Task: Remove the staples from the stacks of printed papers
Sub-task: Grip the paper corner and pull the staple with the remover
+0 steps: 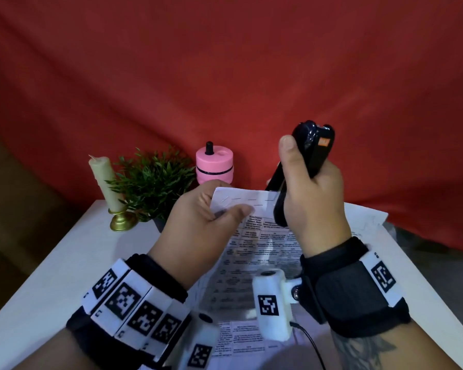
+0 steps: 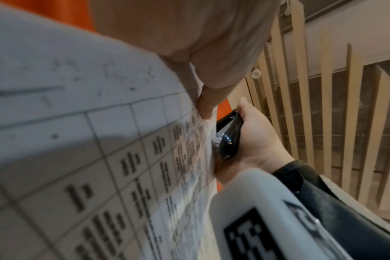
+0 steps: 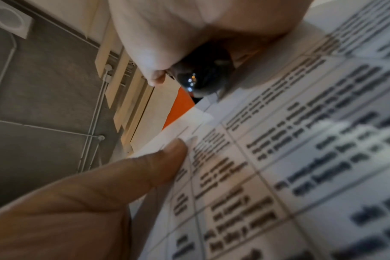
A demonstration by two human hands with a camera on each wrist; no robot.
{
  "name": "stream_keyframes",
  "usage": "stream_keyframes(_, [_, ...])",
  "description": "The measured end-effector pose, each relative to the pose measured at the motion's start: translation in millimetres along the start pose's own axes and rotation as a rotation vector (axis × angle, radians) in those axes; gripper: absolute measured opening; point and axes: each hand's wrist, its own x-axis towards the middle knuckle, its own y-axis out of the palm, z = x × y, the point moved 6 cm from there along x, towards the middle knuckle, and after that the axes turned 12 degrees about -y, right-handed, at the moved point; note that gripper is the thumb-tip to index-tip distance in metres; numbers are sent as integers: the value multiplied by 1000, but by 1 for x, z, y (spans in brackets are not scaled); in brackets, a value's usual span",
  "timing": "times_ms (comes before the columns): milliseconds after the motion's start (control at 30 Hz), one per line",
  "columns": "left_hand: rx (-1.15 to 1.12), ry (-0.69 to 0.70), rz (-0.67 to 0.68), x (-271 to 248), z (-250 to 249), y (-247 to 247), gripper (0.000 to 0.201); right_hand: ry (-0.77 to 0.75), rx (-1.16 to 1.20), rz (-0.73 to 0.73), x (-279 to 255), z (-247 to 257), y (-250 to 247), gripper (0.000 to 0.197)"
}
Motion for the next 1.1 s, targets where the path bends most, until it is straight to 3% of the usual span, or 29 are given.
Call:
stream_keyframes(467, [-61, -2, 0, -1, -1, 1, 17, -9, 18, 1, 1, 3, 0, 72])
stream_keyframes(633, [-51, -5, 22, -1, 1, 5, 4, -50, 34, -20, 1, 1, -1, 70])
stream_keyframes(767, [-62, -38, 77, 0, 3, 8, 7, -60, 29, -40, 3, -4, -4, 55])
stream_keyframes(867, [6, -93, 218, 5, 12, 15, 24, -41, 59, -54, 2, -13, -4, 66])
stream_keyframes(1000, [197, 47, 161, 5, 15, 14, 44, -5, 195, -85, -4, -23, -5, 50])
stream_keyframes(1100, [168, 230, 59, 6, 15, 5, 41, -105, 235, -169, -10, -19, -20, 47])
